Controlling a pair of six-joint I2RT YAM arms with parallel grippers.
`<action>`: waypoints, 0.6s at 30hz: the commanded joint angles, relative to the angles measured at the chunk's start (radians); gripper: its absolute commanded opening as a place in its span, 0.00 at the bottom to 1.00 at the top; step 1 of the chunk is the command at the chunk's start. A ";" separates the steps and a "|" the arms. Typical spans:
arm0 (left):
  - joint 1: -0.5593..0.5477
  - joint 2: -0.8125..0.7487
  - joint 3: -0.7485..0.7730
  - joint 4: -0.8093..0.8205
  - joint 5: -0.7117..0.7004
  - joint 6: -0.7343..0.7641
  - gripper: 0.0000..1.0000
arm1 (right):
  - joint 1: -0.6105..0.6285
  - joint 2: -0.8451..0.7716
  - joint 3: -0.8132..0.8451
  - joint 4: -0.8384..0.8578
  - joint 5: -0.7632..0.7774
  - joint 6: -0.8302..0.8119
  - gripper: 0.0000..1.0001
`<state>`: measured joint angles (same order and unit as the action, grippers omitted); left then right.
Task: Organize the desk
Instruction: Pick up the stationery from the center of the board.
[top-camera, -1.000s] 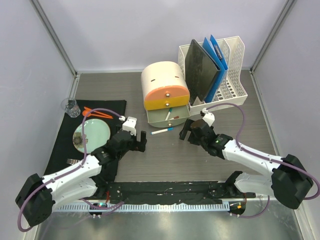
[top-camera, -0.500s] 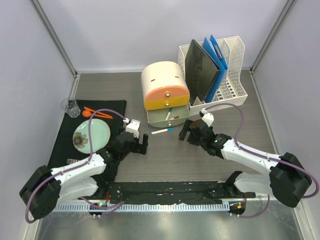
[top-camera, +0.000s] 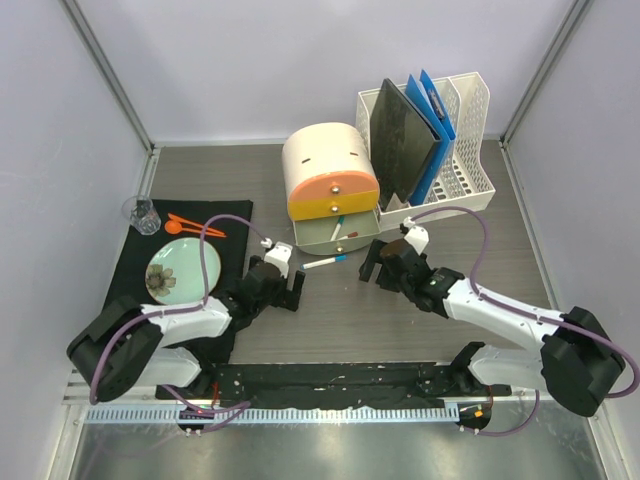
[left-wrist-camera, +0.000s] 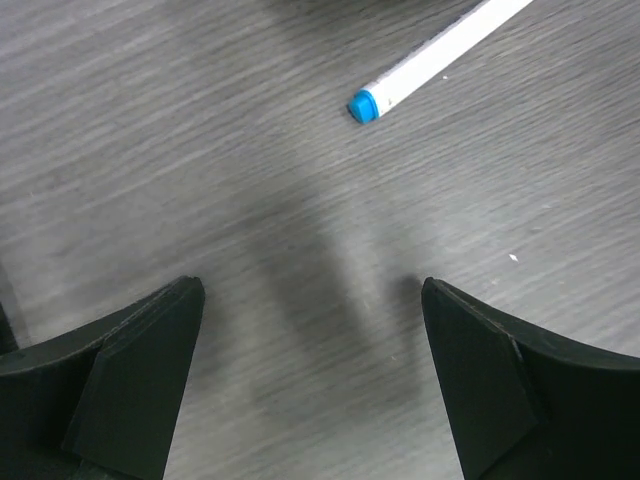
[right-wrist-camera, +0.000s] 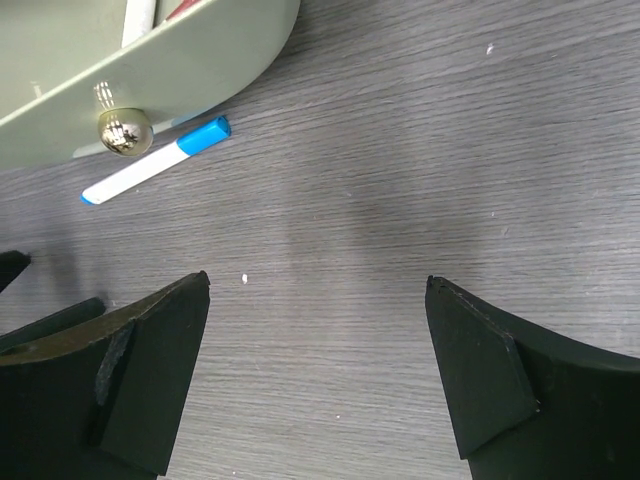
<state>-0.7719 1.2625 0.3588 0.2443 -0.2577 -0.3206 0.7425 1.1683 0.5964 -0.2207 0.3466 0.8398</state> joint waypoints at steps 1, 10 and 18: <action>0.000 0.061 0.057 0.154 0.009 0.066 0.94 | 0.003 -0.062 -0.007 -0.006 0.034 0.005 0.94; 0.002 0.127 0.071 0.346 -0.006 0.230 0.95 | 0.003 -0.091 -0.038 -0.020 0.054 -0.002 0.94; 0.000 0.282 0.131 0.449 0.090 0.284 0.91 | 0.003 -0.076 -0.029 -0.031 0.052 -0.007 0.94</action>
<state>-0.7719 1.5009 0.4492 0.5632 -0.2138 -0.0830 0.7425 1.1011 0.5579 -0.2489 0.3676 0.8406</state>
